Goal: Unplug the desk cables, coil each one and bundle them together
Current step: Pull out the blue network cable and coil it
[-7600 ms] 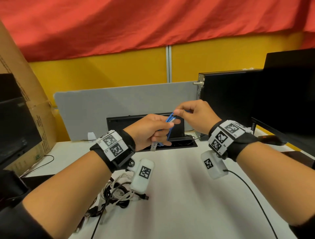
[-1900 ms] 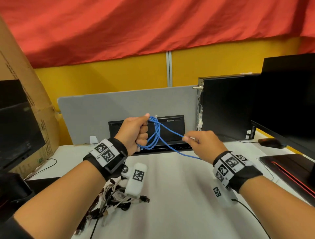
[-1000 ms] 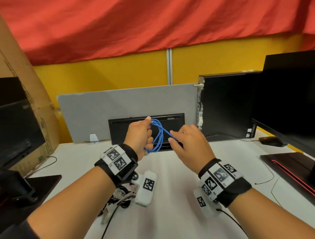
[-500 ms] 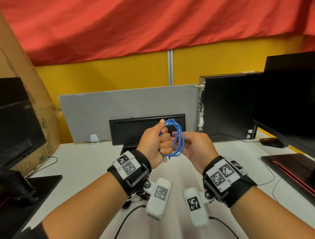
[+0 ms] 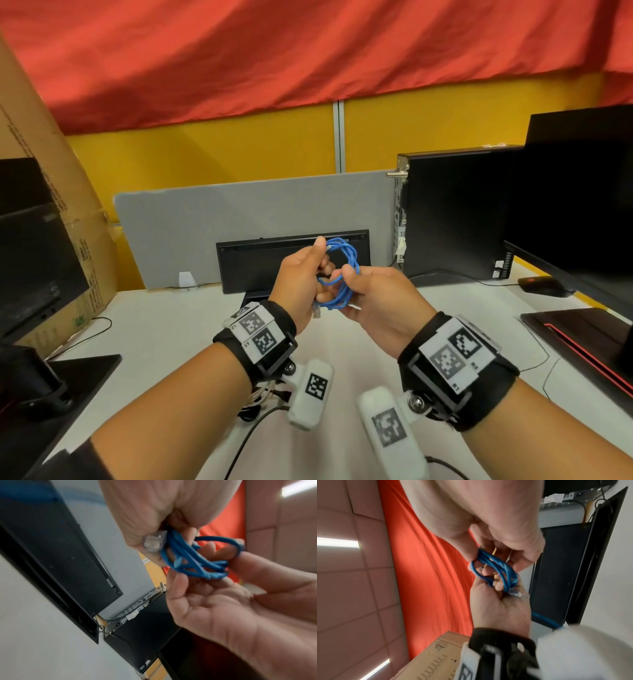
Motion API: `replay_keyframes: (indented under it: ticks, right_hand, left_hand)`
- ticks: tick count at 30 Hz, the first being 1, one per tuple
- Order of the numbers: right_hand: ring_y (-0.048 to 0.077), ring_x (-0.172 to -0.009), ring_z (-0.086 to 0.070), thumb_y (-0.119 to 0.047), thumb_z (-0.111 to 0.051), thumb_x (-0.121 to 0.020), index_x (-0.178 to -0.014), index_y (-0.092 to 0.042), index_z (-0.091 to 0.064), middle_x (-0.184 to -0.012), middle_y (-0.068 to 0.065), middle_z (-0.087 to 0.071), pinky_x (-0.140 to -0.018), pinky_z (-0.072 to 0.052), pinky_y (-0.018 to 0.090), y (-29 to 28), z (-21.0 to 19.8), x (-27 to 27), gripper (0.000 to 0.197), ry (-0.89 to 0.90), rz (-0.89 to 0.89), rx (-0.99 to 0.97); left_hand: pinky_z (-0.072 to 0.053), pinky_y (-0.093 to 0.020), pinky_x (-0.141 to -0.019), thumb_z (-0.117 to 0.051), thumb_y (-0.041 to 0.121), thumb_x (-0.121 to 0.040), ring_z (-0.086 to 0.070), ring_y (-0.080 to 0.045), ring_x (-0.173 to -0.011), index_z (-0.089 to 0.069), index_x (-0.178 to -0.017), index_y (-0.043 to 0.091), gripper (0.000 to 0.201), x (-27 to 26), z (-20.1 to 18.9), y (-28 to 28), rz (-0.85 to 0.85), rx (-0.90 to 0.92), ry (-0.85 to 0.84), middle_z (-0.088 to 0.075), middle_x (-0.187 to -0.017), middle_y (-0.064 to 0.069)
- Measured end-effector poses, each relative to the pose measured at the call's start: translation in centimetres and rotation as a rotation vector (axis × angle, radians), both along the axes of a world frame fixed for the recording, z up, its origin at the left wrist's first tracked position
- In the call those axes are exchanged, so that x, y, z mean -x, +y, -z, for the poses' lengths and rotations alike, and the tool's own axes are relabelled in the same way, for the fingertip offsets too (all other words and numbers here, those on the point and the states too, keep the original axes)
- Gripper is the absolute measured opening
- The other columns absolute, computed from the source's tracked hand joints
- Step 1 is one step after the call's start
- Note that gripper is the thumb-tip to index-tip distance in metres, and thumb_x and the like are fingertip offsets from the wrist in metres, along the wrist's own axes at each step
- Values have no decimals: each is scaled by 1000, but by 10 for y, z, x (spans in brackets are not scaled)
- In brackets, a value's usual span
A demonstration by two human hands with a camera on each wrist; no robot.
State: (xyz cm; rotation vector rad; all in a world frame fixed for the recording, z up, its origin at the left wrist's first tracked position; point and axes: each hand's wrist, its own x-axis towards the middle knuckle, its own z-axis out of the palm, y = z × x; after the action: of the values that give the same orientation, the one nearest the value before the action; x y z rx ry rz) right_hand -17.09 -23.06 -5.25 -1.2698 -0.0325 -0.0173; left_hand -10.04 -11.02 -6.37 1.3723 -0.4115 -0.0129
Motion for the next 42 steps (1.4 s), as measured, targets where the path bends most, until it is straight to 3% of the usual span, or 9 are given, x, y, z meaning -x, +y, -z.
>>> replay_keyframes:
  ticks: [3, 12, 22, 25, 28, 31, 34, 37, 42]
  right_hand:
    - [24, -75, -68, -19, -52, -97, -64, -14, -69, -73, 9, -68, -80, -55, 37, 0, -3, 0, 38, 0, -78, -33]
    - [27, -57, -70, -12, -67, -78, -72, -2, -56, -67, 17, -66, -58, -60, 48, -4, 0, -10, 16, -53, 267, 833]
    - [28, -79, -72, 10, -64, -80, -112, -12, -59, -78, 15, -70, -79, -59, 39, -11, -3, -11, 40, -63, 223, 156]
    - [16, -50, -54, 9, -43, -90, -114, -3, -55, -61, 7, -53, -50, -54, 29, -7, -7, -10, 29, 51, 91, -292]
    - [9, -43, -32, -8, -55, -92, -112, 0, -62, -56, 1, -47, -36, -24, 20, -20, -11, -14, 23, 78, 97, 8]
    - [11, -46, -46, -19, -64, -89, -90, -8, -75, -50, -3, -51, -49, -38, 22, -32, -13, -13, 16, -34, 161, 551]
    - [15, -50, -56, -20, -61, -93, -85, -4, -72, -49, -2, -52, -65, -55, 32, -33, -7, -10, 21, -35, 131, 397]
    - [10, -40, -26, -13, -52, -97, -95, 2, -67, -55, 0, -31, -37, -30, 21, -29, -3, -8, 21, 14, 54, 105]
    - [16, -38, -29, -15, -53, -94, -81, -19, -77, -51, -2, -46, -37, -28, 20, -41, -3, -8, 27, -97, 57, 715]
  left_hand:
    - [-43, -26, -47, -45, 40, -100, -46, -15, -44, -49, -72, 11, 40, 1, 0, -1, -31, -58, -76, -43, -62, -13]
    - [-36, -26, -42, -47, 31, -101, -35, -10, -42, -48, -72, 8, 37, 4, 2, -8, -246, -232, -250, -38, -53, 2]
    - [-35, -23, -39, -45, 35, -101, -36, -12, -44, -56, -79, 7, 37, -24, -2, 5, -317, -223, -209, -41, -65, -5]
    - [-34, -18, -37, -46, 36, -101, -34, -6, -38, -51, -70, 14, 38, -29, -3, 8, -307, -187, -196, -38, -60, 0]
    - [-33, -19, -37, -46, 35, -101, -33, -8, -39, -44, -66, 15, 40, -32, -2, 11, -312, -200, -199, -34, -57, 1]
    - [-30, -20, -36, -46, 36, -101, -28, -10, -38, -42, -71, 13, 38, -35, -2, 16, -290, -165, -142, -30, -59, -1]
    - [-22, -20, -38, -45, 37, -101, -20, -12, -42, -45, -83, 12, 30, -36, -2, 16, -285, -89, -72, -26, -65, -3]
    - [-19, -23, -42, -44, 36, -101, -19, -13, -45, -48, -87, 13, 27, -36, -3, 15, -307, -47, -49, -26, -65, -4]
    - [-25, -22, -40, -45, 37, -101, -23, -14, -48, -50, -84, 13, 30, -37, 1, 24, -408, -72, -37, -26, -64, -3]
